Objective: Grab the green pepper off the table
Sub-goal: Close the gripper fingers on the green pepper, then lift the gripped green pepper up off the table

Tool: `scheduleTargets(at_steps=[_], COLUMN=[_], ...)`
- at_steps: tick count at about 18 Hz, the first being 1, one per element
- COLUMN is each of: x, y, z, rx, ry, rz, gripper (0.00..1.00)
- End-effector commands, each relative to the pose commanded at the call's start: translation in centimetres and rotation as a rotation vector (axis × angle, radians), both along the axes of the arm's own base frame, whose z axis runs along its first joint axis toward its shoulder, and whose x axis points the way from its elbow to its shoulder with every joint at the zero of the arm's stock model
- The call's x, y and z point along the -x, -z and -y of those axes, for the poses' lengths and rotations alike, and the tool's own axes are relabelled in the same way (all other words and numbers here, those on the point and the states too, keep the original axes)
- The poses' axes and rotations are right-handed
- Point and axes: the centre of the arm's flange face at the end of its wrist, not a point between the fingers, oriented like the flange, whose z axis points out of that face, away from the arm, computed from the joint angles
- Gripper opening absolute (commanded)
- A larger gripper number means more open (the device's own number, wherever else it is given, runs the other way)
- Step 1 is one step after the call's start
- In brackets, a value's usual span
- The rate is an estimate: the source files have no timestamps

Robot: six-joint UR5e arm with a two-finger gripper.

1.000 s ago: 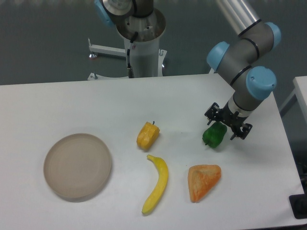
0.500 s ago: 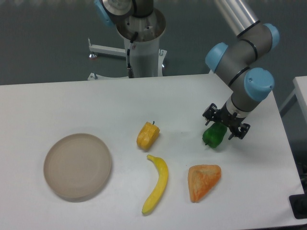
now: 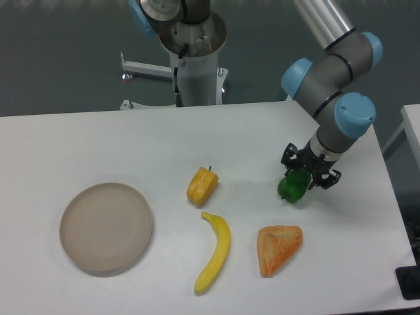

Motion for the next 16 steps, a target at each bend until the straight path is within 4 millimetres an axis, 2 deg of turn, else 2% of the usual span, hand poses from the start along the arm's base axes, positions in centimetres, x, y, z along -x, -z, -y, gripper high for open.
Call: scheduleTargets(at_steps=[3,6,11,14,16], x=[0.1,1.0,2.7,3.4,3.1], y=[-0.2,-1.7,-4.9,-5.7,-6.1], z=[0.0,-0.7,-3.5,-4.6,-6.0], rx=[0.0,-0.016,-0.059,-0.029,-0.015], ry=[0.0,0.013,0.031,0.068,0.119], rz=[-0.005,-0.039,-0.103,-0.165,-0.198], gripper=[0.38,0.37,0.37,0.37,0.37])
